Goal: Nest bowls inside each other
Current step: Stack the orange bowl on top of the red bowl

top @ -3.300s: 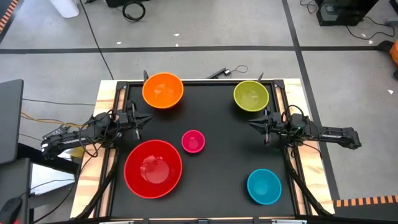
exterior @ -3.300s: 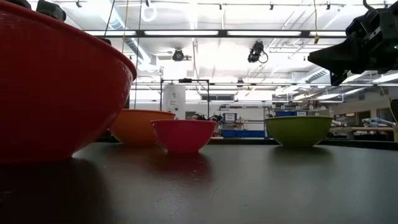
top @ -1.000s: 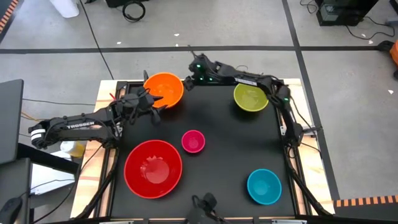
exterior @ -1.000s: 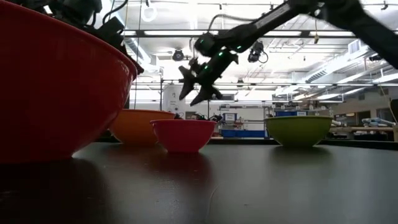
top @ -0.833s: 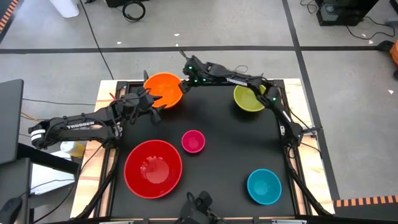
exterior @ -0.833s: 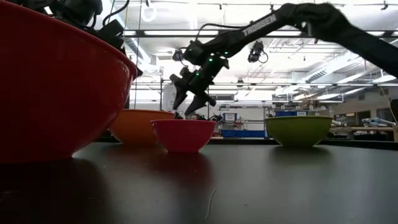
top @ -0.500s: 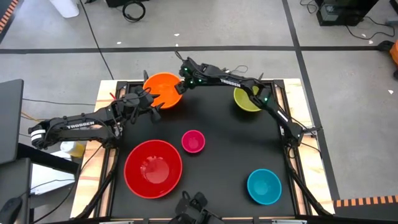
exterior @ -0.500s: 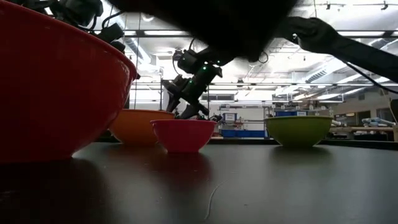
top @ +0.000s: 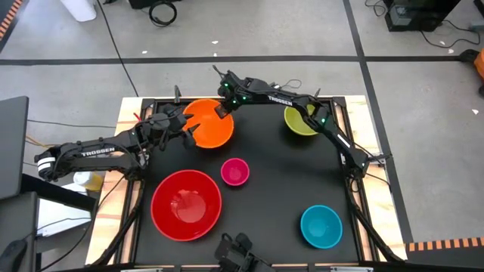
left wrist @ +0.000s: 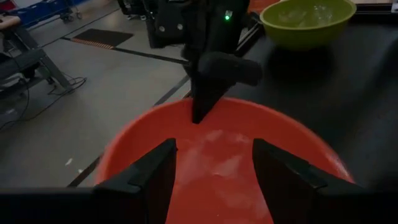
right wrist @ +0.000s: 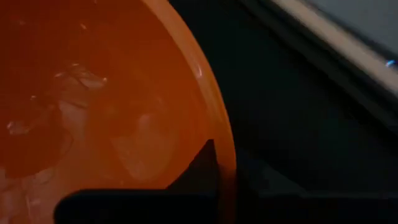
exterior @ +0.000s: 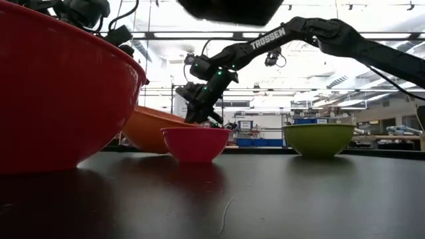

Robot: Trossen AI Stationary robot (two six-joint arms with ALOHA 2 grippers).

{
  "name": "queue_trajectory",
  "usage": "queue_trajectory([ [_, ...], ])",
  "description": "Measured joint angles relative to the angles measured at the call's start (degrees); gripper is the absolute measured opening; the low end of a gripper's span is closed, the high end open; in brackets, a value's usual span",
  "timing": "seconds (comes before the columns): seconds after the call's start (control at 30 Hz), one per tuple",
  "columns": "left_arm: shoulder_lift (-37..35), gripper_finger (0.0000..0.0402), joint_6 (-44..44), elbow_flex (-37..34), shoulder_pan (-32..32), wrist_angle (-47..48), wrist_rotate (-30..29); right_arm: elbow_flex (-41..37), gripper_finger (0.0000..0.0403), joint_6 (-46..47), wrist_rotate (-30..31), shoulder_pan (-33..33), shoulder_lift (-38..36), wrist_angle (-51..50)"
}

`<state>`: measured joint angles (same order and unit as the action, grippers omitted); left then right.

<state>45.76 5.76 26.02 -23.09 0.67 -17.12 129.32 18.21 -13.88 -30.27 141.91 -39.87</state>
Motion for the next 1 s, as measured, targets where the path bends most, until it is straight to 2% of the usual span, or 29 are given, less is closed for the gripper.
queue_trajectory([
  [0.13, -0.3, 0.0215, -0.2, 0.0, 0.0, 0.4, -0.3, 0.0, 0.0034, -2.6, 1.5, 0.1, -1.3, -3.5],
  [0.33, -4.1, 0.0215, -2.3, 3.7, 0.2, 6.3, -1.0, 0.0, 0.0018, -8.8, 5.9, 0.0, -6.5, -11.7],
  [0.53, -10.5, 0.0215, -4.9, 5.8, 0.2, 16.2, -1.2, 0.0, 0.0026, -11.8, 9.6, 0.3, -13.5, -17.4],
  [0.67, -16.6, 0.0215, -7.8, 5.8, 0.2, 18.6, -4.6, -0.7, 0.0022, -13.0, 11.1, 2.8, -18.4, -21.4],
  [0.83, -25.6, 0.0215, -9.5, 5.9, 0.2, 22.0, -5.7, -7.9, 0.002, -13.0, 10.9, 9.2, -25.7, -19.8],
  [1.0, -31.7, 0.0215, -10.7, 5.9, 0.2, 24.2, -5.7, -18.6, 0.0023, -11.9, 10.0, 18.6, -32.2, -8.9],
])
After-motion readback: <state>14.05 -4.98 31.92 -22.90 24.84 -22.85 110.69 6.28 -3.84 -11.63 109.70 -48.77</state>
